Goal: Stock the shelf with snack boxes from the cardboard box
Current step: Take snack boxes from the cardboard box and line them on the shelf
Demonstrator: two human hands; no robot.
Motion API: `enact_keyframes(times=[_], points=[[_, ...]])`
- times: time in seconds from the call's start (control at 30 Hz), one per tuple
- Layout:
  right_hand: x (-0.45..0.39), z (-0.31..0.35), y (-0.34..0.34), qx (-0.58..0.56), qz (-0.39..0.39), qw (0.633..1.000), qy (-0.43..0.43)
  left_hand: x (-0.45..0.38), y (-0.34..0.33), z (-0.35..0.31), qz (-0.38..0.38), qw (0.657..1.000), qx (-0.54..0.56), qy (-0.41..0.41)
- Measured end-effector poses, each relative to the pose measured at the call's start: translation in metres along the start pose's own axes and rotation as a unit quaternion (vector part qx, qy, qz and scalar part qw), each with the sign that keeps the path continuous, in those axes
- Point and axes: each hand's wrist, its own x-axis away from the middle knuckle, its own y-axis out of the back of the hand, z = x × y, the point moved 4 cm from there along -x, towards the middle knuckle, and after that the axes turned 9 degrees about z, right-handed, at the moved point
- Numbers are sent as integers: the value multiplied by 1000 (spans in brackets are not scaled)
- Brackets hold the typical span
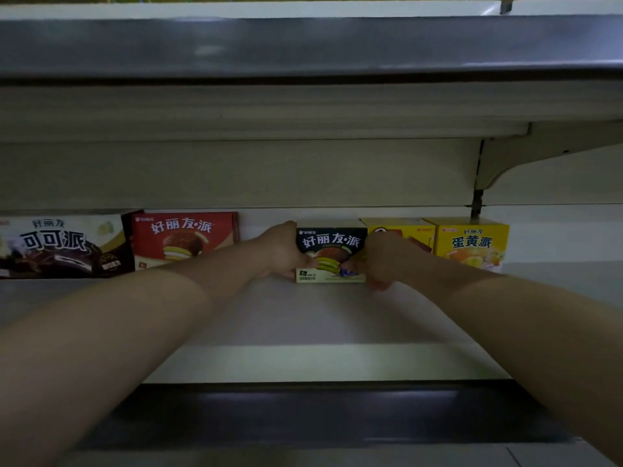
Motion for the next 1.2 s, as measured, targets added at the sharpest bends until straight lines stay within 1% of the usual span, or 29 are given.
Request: enact_keyframes(times=[0.1, 0.2, 0.27, 0.33, 0.4, 0.47, 0.5, 0.57, 0.63, 0.7, 0.77, 0.8, 0.83, 0.9, 0.97, 1.1, 1.2], points=[[-9, -10, -3, 2, -1, 1000, -21, -9, -6, -3, -21, 999, -45, -21], [-6, -18, 0, 50, 1, 998, -44, -14, -14, -14, -19, 998, -52, -34], [-6, -23, 3, 75, 23, 996, -45, -16, -19, -19, -19, 998, -59, -29], [-8, -27, 3, 116, 24, 992, -44, -19, -22, -21, -27, 998, -52, -23], [-6, -28, 2, 134, 22, 990, -49, -20, -25, -21, -35, 998, -49, -15], [-6, -28, 3, 104, 28, 993, -43, -21, -28, -23, -37, 996, -80, -3], [-2, -25, 4, 90, 25, 995, -44, -20, -28, -25, -36, 993, -111, 5], [-2, -24, 7, 71, -2, 996, -48, -14, -29, -32, -31, 982, -185, 34], [2, -27, 5, 47, -16, 998, -41, -9, -32, -38, -19, 969, -233, 75], [2, -27, 4, -9, -25, 999, -37, -5, -37, -43, -1, 958, -262, 114], [6, -21, 3, -25, -1, 1000, -12, 0, -44, -50, -1, 953, -268, 139], [10, -18, 4, -25, 9, 1000, 0, 4, -47, -54, -9, 954, -262, 145], [12, -17, 4, -23, 3, 1000, 9, 9, -49, -57, -17, 958, -248, 145], [21, -13, 11, -14, -32, 999, 19, 23, -51, -62, -43, 965, -217, 142], [36, -6, 16, -34, -42, 998, 18, 44, -48, -67, -77, 970, -189, 134], [86, 31, 25, -79, -32, 996, 13, 102, -34, -77, -149, 960, -181, 153], [119, 68, 23, -51, -9, 998, 22, 152, -15, -79, -201, 951, -183, 145]])
